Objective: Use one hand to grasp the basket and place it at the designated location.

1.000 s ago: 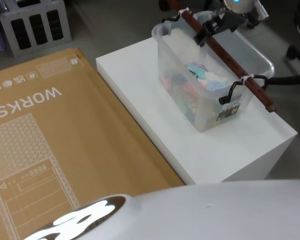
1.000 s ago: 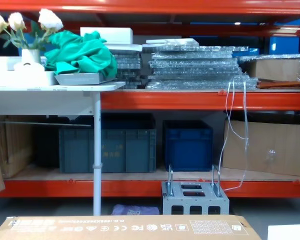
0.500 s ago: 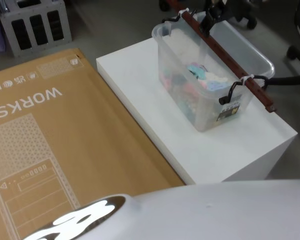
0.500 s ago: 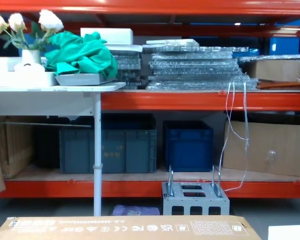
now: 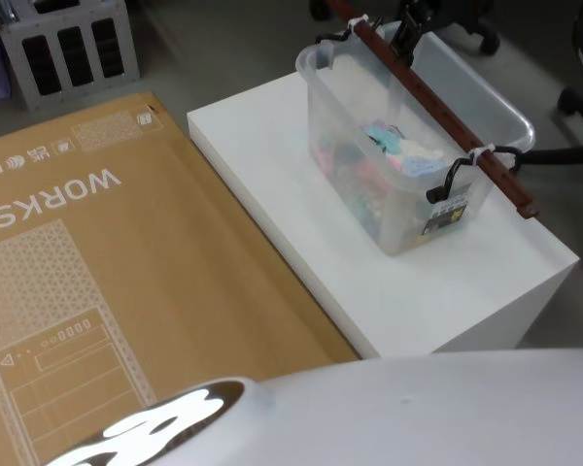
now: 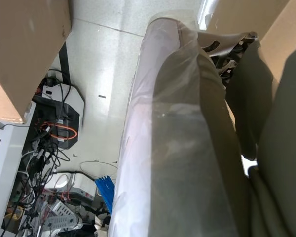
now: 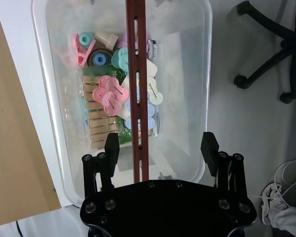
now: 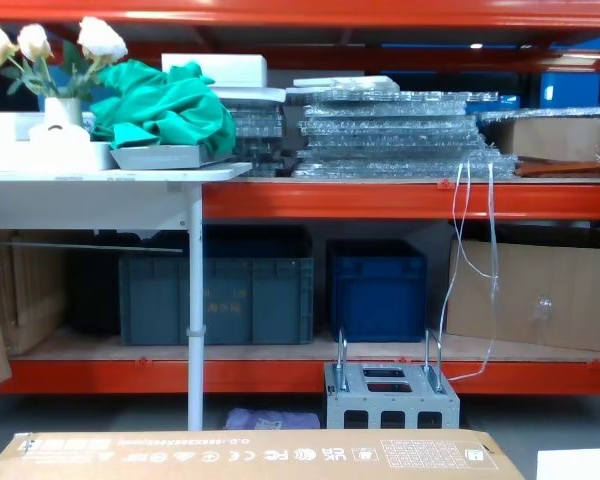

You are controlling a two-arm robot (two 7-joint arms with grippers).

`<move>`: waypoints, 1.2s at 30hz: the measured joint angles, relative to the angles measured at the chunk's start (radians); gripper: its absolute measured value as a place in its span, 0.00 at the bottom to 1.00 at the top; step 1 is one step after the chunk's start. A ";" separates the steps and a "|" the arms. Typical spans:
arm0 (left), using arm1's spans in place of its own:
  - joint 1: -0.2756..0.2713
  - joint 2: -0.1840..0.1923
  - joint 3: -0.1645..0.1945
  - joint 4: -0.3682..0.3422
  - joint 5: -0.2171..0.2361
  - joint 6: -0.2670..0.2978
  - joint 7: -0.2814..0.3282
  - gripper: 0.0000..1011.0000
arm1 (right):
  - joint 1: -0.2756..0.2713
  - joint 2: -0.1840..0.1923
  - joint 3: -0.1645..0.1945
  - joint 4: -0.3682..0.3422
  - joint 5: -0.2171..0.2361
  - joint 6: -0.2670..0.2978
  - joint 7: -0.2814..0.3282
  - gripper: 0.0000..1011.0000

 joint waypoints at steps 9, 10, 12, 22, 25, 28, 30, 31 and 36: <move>0.000 0.000 0.000 0.000 0.000 0.000 0.000 0.00 | 0.013 -0.014 0.006 0.007 -0.014 -0.010 0.025 0.99; 0.000 0.000 0.000 0.000 0.000 0.000 0.000 0.00 | 0.019 -0.017 0.006 0.010 -0.016 -0.012 0.033 0.99; 0.000 0.000 0.000 0.000 0.000 0.000 0.000 0.00 | 0.026 -0.022 0.007 0.013 -0.018 -0.015 0.041 0.99; 0.000 0.000 0.000 0.000 0.000 0.000 0.000 0.00 | 0.062 -0.028 0.002 0.004 -0.032 -0.019 0.081 0.99; 0.000 0.000 0.000 0.000 0.000 0.000 0.000 0.00 | 0.070 -0.026 0.001 0.000 -0.035 -0.020 0.091 0.99; 0.000 0.000 0.000 0.000 0.000 0.000 0.000 0.00 | 0.080 -0.021 -0.001 -0.009 -0.039 -0.022 0.103 0.99; 0.000 0.000 0.000 0.000 0.000 0.000 0.000 0.00 | 0.084 -0.019 -0.001 -0.012 -0.041 -0.022 0.108 0.99; 0.000 0.000 0.000 0.000 0.000 0.000 0.000 0.00 | 0.085 -0.017 -0.001 -0.015 -0.041 -0.022 0.110 0.99; 0.000 0.000 0.000 0.000 0.000 0.000 0.000 0.00 | 0.092 -0.006 -0.001 -0.031 -0.043 -0.022 0.119 0.99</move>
